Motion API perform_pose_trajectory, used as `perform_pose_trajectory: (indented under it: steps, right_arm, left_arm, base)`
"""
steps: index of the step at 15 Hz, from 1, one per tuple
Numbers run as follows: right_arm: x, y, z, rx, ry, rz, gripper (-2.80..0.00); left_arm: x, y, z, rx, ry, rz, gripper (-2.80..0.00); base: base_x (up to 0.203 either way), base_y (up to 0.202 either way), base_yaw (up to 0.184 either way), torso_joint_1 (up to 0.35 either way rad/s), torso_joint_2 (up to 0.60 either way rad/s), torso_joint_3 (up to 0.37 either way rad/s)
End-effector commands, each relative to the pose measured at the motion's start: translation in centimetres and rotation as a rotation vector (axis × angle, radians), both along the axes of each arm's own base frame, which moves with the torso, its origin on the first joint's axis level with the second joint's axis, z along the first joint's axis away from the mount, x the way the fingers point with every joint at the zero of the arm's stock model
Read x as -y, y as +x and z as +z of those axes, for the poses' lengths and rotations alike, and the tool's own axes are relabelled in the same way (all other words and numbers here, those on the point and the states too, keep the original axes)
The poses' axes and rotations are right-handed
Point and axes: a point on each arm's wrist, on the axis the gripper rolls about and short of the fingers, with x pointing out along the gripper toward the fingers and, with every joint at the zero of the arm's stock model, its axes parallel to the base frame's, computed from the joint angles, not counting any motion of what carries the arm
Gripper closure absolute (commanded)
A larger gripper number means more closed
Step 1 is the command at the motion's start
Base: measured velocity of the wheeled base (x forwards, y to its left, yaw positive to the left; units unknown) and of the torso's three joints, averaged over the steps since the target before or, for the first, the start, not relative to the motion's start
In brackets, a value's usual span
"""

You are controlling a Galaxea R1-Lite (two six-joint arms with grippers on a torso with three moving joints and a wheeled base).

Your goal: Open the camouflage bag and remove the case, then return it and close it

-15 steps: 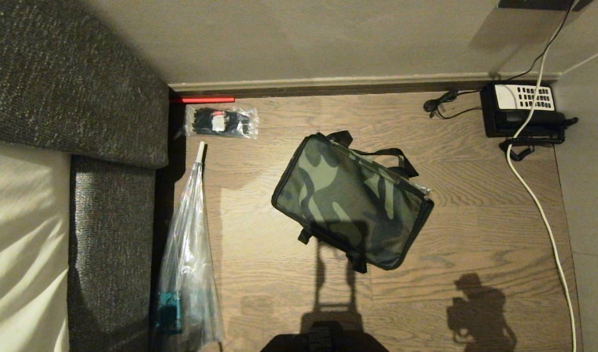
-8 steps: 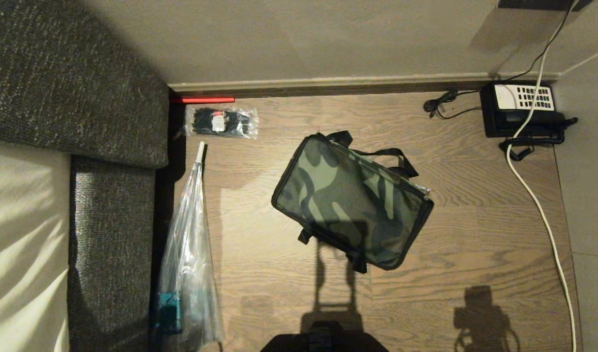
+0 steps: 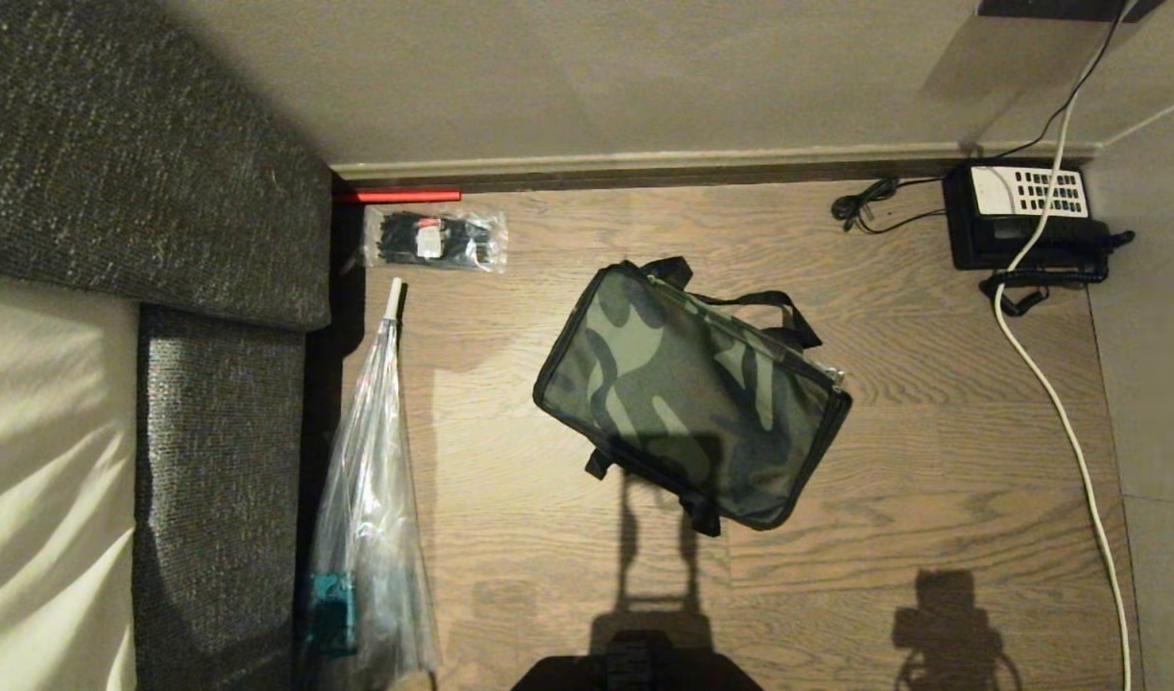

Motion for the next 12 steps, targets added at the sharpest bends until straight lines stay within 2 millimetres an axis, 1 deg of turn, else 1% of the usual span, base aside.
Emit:
perform_pose_trajectory:
  steps: [1,12]
  right_arm:
    - [0.00,-0.06,-0.41,0.010,0.000,0.001,0.00]
    - [0.00,-0.06,-0.42,0.009,0.000,0.001,0.00]
  left_arm:
    - [0.00,0.00,-0.01,0.000,0.000,0.001,0.00]
    - [0.00,0.00,-0.01,0.000,-0.003,0.001,0.00]
  base:
    - [0.000,0.000,0.000,0.000,0.00,0.000]
    - [0.000,0.000,0.000,0.000,0.00,0.000]
